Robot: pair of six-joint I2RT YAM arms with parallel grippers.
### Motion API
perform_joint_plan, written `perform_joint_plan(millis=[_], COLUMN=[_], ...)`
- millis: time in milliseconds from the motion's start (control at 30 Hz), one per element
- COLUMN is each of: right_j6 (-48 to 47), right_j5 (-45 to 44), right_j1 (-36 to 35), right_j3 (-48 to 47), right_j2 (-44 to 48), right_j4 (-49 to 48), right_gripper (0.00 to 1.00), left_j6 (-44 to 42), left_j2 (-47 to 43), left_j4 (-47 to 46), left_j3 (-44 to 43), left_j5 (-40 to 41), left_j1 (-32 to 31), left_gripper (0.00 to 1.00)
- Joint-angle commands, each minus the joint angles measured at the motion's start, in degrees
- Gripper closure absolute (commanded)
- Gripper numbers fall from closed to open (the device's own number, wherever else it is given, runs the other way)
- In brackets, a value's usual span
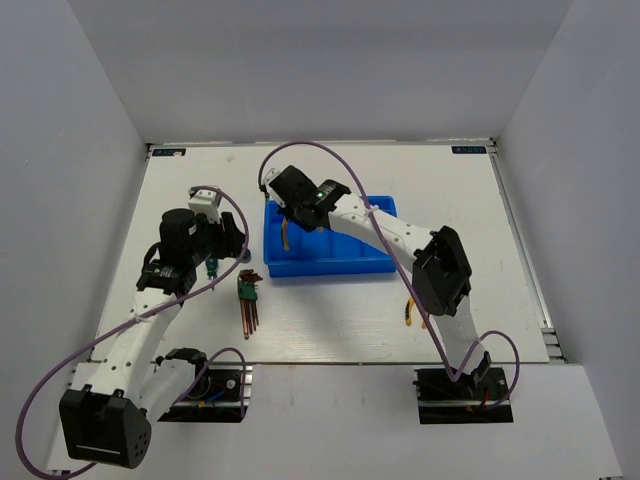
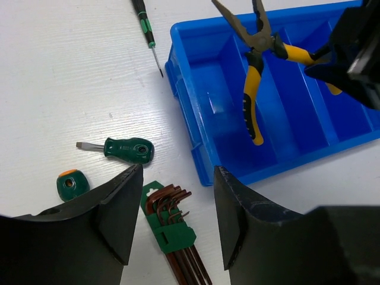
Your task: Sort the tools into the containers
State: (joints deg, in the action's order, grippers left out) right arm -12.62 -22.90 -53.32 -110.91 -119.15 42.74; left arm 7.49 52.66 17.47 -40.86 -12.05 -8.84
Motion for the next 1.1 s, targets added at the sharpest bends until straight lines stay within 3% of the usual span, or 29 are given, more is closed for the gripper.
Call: perform_joint_plan(millis=[0,533,1067], right_j6=[-0.56,2.86,11.65], right_j5=[-4.61,-11.03,-7.34], right_j1=[-1.87,-4.16,-5.74], right_j3=[-1.50,0.17,2.81], right_j2=[-0.90,-3.89,-3.28], right_j4=[-4.95,-9.08,-10.66], right_gripper=[1.00,1.00,1.00], left_j6=[-0.28,-0.28,-0.28], left_j2=[-1.34,-1.86,-2.39], left_j4=[-1.04,-1.04,-1.04], left_j3=[0.17,0.17,0.17], left_j5=[-0.78,-1.31,-1.83], left_j1=[-0.21,-0.21,-0.21], left_gripper=[0.38,0.38,0.38])
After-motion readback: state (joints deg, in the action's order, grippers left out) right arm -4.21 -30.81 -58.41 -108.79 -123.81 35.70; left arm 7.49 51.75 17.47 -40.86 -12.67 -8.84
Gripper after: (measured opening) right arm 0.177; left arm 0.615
